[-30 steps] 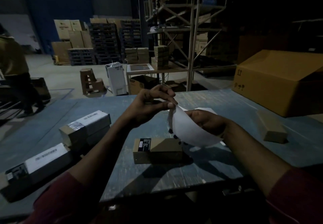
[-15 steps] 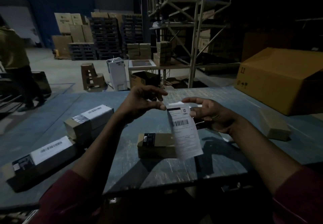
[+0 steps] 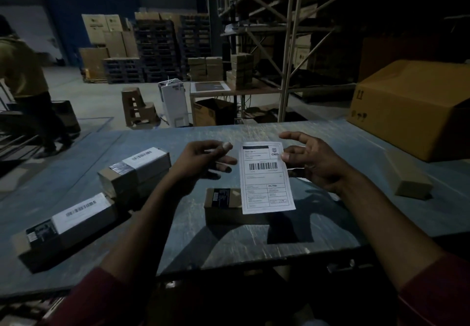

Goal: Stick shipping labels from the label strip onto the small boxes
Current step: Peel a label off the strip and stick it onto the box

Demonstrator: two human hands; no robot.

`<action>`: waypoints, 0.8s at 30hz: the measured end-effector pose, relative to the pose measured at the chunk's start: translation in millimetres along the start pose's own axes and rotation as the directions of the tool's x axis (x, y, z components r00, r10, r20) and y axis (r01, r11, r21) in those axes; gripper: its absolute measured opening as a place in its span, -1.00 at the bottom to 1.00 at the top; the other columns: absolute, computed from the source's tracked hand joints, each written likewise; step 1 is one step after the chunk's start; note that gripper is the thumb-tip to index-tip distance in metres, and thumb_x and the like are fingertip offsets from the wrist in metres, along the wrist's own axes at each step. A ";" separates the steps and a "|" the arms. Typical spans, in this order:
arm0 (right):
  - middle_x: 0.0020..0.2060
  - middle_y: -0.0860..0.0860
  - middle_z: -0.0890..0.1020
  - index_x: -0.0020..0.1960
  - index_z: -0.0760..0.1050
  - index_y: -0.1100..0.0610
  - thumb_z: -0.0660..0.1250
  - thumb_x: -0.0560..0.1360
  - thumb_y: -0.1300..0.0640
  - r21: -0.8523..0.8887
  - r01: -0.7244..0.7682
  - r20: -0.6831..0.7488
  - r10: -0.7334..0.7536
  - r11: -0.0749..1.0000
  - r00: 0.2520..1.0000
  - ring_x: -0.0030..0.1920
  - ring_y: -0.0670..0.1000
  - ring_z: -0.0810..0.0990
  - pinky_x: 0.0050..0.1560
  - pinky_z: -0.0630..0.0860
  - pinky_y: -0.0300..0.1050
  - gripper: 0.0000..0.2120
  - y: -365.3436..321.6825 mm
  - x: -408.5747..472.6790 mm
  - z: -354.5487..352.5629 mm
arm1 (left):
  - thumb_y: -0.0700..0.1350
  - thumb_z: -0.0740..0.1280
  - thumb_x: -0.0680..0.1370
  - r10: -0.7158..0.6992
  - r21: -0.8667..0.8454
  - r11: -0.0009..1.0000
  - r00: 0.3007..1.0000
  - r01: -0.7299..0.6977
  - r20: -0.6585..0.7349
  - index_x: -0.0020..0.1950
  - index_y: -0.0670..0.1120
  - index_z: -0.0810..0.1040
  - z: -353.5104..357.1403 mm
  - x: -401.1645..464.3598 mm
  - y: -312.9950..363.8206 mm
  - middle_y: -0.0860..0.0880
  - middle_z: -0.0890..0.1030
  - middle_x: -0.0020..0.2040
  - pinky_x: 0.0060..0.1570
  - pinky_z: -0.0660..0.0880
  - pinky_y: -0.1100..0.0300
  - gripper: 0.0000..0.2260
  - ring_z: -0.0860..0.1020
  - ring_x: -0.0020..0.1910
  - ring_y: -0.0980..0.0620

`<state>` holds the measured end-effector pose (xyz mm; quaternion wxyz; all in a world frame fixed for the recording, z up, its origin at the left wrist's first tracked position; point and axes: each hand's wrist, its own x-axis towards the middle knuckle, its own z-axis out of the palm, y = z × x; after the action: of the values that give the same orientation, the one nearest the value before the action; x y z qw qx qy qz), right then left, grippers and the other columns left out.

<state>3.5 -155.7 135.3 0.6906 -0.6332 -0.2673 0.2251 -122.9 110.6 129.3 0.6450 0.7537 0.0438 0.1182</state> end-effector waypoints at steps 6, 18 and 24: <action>-0.10 0.14 0.76 0.40 0.45 0.19 0.40 0.54 0.44 0.059 -0.064 -0.091 0.069 0.996 0.993 -0.08 0.10 0.78 -0.14 0.72 -0.03 -0.53 19.5 3.4 6.5 | -0.03 0.54 0.51 -0.140 -0.053 0.989 0.986 0.136 -0.092 0.13 -0.14 0.72 13.7 -17.0 -13.7 -0.15 0.78 -0.04 -0.35 0.53 0.24 -0.74 0.66 -0.28 0.00; -0.04 0.20 0.74 0.41 0.45 0.20 0.40 0.55 0.42 0.101 -0.135 -0.092 0.144 0.986 0.985 0.01 0.16 0.75 -0.06 0.74 -0.01 -0.54 32.0 1.3 12.9 | -0.13 0.59 0.48 -0.255 0.008 0.966 0.961 0.257 -0.105 0.21 -0.13 0.66 18.4 -13.9 -27.3 -0.14 0.78 -0.04 0.17 0.63 -0.22 -0.67 0.74 -0.06 -0.12; -0.08 0.15 0.76 0.41 0.46 0.18 0.41 0.55 0.41 0.075 -0.162 -0.101 0.170 0.984 0.980 -0.06 0.11 0.77 -0.11 0.73 -0.05 -0.54 30.4 2.8 17.5 | -0.24 0.60 0.43 -0.285 0.037 0.956 0.953 0.290 -0.108 0.20 -0.12 0.68 20.2 -12.4 -23.5 -0.16 0.77 -0.04 -0.12 0.60 -0.02 -0.64 0.69 -0.16 -0.12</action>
<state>-5.0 -137.8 106.3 0.7033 -0.6413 -0.1684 0.2563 -128.1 92.3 101.9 0.6324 0.7489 0.1887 0.0599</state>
